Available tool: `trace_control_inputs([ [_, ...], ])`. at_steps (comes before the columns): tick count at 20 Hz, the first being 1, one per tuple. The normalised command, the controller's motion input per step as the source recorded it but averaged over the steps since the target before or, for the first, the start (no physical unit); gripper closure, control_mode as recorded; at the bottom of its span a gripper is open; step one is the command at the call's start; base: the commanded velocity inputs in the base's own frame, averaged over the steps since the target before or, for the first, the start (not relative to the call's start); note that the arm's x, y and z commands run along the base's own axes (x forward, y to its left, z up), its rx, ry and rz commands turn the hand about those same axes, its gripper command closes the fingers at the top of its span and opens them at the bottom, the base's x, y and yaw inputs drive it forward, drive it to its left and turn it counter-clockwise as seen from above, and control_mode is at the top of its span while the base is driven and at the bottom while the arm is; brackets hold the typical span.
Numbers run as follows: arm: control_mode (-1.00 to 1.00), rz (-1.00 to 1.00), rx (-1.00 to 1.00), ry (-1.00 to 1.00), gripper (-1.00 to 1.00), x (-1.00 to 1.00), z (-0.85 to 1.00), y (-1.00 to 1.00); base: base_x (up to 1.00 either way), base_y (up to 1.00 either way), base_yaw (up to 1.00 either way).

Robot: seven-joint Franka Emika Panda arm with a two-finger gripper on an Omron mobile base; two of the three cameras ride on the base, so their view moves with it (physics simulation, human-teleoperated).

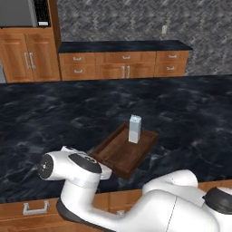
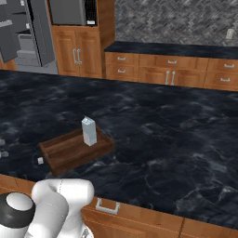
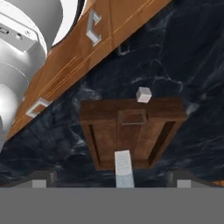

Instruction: Take out the milk from the fridge and place it on the tray on the counter. Then take the sugar cube near the tray and place it in the tray.

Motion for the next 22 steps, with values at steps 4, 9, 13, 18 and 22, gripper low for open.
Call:
trace_control_inputs([
  [4,-1.00,0.01,-0.02,0.00,-1.00,0.22,-0.59,-0.40,0.00,0.00,0.00],
  [9,-1.00,0.00,0.00,0.01,-1.00,0.42,-0.65,-0.15,0.00,0.00,0.00],
  [13,-1.00,0.00,-0.06,0.02,-1.00,0.43,-0.51,-0.07,0.00,0.00,0.00],
  [18,-1.00,-0.01,-0.08,0.02,-1.00,0.28,-0.51,0.00,0.00,0.00,0.00],
  [22,-1.00,-0.07,-0.05,0.00,-1.00,0.14,-0.30,0.00,0.00,0.00,0.00],
])
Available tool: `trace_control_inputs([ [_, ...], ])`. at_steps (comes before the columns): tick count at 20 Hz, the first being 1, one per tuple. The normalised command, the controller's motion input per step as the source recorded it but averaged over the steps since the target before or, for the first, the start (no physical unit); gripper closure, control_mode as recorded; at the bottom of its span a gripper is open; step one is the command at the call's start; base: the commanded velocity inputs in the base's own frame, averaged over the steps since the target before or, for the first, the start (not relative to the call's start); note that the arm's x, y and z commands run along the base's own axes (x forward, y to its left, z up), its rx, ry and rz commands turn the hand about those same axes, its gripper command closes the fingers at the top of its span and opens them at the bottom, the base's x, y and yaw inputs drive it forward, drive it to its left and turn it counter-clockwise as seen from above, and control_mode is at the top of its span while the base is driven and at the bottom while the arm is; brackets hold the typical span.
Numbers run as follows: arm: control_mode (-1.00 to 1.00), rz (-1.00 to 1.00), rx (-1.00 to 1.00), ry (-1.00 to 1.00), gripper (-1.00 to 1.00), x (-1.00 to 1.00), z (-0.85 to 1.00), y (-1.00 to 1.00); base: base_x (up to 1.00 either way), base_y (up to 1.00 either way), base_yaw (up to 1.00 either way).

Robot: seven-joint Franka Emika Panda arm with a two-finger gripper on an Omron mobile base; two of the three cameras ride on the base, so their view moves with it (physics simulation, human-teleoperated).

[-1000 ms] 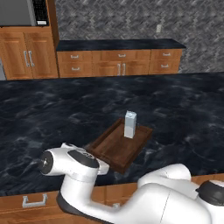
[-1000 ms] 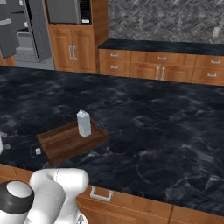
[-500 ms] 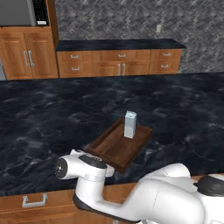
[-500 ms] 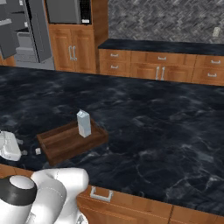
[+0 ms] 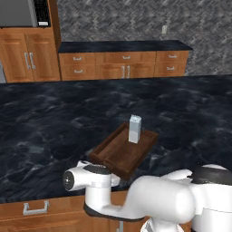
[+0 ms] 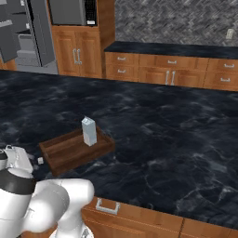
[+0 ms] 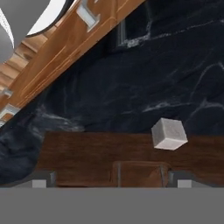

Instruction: Take out the milk from the fridge and place it on the tray on the counter. Then take the sugar cube near the tray and place it in the tray.

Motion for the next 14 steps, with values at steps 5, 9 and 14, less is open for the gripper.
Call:
trace_control_inputs([
  [5,-1.00,-0.05,-0.01,0.00,-1.00,0.16,-0.12,0.15,0.00,0.00,0.00],
  [9,-1.00,-0.05,0.00,0.00,-1.00,0.28,-0.11,0.26,0.00,0.00,0.00],
  [14,-1.00,-0.05,-0.02,0.01,-1.00,0.30,-0.15,0.11,0.00,0.00,0.00],
])
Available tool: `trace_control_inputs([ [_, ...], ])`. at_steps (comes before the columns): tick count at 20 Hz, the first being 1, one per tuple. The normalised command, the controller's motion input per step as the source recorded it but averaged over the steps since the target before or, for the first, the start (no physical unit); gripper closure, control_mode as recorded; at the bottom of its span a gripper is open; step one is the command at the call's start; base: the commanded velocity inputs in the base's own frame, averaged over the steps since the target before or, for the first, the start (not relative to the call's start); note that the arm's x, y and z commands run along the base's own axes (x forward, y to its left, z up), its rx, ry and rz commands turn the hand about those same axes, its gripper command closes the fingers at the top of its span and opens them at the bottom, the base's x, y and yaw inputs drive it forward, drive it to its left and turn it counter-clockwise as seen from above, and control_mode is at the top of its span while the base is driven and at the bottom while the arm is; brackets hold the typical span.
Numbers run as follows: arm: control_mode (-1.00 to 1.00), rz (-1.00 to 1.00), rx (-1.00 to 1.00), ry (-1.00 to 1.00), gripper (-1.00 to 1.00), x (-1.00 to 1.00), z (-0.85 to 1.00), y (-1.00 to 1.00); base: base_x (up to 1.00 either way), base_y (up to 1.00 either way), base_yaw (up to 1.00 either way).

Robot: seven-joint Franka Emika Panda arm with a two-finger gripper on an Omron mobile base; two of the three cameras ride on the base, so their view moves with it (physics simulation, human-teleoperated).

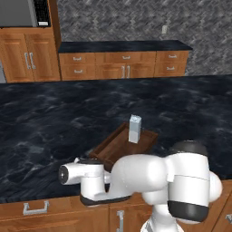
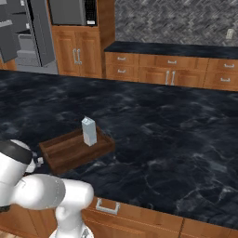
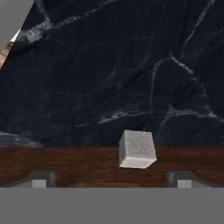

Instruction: Take out the milk from the fridge and place it on the tray on the counter. Then take the sugar cube near the tray and place it in the tray.

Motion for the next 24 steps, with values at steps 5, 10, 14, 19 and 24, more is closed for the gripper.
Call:
trace_control_inputs([
  [5,-1.00,-0.07,-0.06,0.03,-1.00,0.29,-0.27,0.19,0.00,0.00,0.00],
  [10,-1.00,-0.08,-0.06,0.05,-1.00,0.26,-0.33,0.35,0.00,0.00,0.00],
  [14,-1.00,-0.08,-0.06,0.03,-1.00,0.23,-0.29,0.34,0.00,0.00,0.00],
  [19,-1.00,-0.07,-0.03,0.02,1.00,0.05,-0.32,0.20,0.00,0.00,0.00],
  [24,-1.00,-0.07,-0.02,0.00,1.00,-0.06,-0.12,0.10,0.00,0.00,0.00],
])
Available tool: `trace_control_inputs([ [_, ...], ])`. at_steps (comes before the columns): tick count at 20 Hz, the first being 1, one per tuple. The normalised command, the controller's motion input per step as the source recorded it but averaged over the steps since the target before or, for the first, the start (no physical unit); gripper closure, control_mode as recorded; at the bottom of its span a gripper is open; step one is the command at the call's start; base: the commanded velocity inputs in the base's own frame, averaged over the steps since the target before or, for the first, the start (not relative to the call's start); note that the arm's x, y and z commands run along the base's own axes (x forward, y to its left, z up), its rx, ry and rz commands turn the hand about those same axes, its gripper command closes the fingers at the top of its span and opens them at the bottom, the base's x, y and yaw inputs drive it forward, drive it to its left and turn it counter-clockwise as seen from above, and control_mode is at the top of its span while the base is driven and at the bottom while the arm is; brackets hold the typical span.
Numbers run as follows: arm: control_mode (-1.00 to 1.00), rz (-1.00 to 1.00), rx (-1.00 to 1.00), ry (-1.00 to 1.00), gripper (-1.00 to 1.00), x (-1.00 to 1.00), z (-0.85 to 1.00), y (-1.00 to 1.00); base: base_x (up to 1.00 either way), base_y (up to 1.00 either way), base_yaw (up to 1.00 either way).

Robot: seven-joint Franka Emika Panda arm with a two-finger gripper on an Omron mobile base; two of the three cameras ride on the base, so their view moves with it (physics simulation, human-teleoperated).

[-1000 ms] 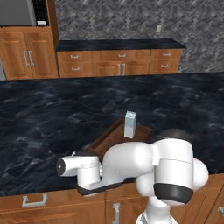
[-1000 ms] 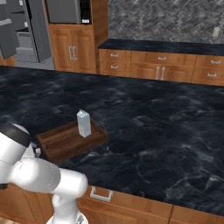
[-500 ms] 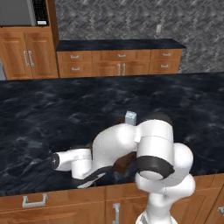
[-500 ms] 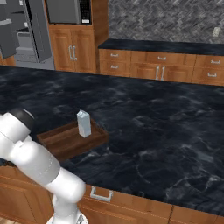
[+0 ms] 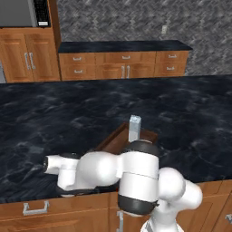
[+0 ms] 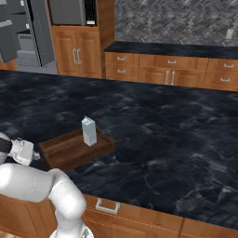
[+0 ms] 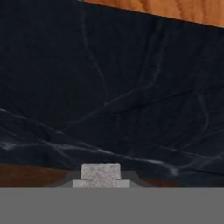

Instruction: Take out the milk from the fridge and place it on the tray on the counter. Then take the sugar cube near the tray and place it in the tray.

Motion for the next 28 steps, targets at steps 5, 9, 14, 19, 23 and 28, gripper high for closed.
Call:
trace_control_inputs([
  [5,-1.00,-0.01,-0.06,0.00,1.00,-0.57,0.69,0.15,0.00,0.00,0.00],
  [9,-1.00,0.00,-0.09,0.00,1.00,-0.28,1.00,-0.06,0.00,0.00,0.00],
  [14,-1.00,0.00,-0.02,-0.01,1.00,0.00,0.77,-0.72,0.00,0.00,0.00],
  [19,-1.00,0.05,0.07,-0.10,1.00,0.00,0.26,-0.98,0.00,0.00,0.00],
  [23,-1.00,0.15,0.23,-0.08,1.00,0.02,0.04,-0.74,0.00,0.00,0.00],
  [28,-1.00,0.20,0.27,0.00,1.00,0.04,0.02,-0.40,0.00,0.00,0.00],
])
